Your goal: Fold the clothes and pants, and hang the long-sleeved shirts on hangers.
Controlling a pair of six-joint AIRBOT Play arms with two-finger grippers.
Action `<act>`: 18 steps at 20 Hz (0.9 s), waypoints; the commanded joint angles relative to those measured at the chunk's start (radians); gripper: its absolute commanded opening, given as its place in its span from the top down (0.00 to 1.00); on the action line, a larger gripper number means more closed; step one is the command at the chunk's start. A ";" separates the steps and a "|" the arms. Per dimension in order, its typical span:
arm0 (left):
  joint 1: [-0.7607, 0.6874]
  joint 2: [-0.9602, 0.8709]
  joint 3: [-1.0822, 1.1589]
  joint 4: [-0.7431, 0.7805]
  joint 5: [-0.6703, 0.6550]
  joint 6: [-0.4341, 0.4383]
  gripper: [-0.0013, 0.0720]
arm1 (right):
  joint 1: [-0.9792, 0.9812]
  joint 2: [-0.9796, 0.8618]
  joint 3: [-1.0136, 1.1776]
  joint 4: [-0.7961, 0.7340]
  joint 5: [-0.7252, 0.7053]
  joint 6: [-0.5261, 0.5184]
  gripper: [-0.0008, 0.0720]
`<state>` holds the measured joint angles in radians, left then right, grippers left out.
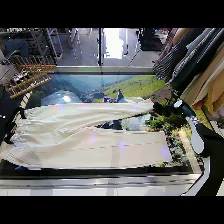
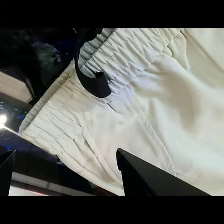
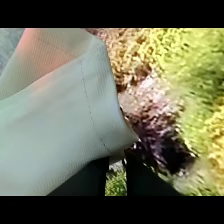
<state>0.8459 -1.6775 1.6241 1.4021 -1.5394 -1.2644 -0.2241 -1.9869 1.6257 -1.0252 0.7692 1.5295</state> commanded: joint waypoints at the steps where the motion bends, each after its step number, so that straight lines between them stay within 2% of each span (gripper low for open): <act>1: 0.000 0.001 0.001 0.000 0.001 0.000 0.03 | -0.002 -0.031 0.017 0.059 -0.010 -0.002 0.74; 2: 0.000 0.001 0.001 0.000 0.001 0.000 0.03 | -0.002 -0.034 0.018 0.067 -0.011 -0.002 0.67; 5: 0.000 0.000 0.001 0.000 0.001 0.000 0.03 | -0.001 -0.040 0.018 0.077 0.002 -0.006 0.66; 8: 0.000 0.000 0.001 0.000 0.001 0.000 0.03 | 0.004 -0.044 0.018 0.144 0.007 -0.070 0.69; 10: 0.000 0.000 0.001 0.000 0.001 0.000 0.03 | 0.011 -0.044 0.018 0.158 -0.006 -0.084 0.96; 12: 0.000 0.000 0.001 0.000 -0.002 0.000 0.03 | 0.010 -0.042 0.046 0.157 0.010 -0.084 0.97; 15: 0.002 0.000 0.001 0.004 -0.014 -0.010 0.03 | 0.003 -0.024 0.269 0.131 0.225 -0.053 0.97; 16: 0.002 0.000 0.001 0.004 -0.018 -0.019 0.03 | 0.004 -0.015 0.386 0.070 0.321 -0.024 0.97; 18: 0.002 0.000 0.001 0.004 -0.022 -0.032 0.03 | 0.031 0.043 0.530 -0.183 0.486 -0.016 0.97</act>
<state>0.8467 -1.6775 1.6241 1.4044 -1.5528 -1.2781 -0.2111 -1.9949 1.9667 -0.9813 1.0225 1.4853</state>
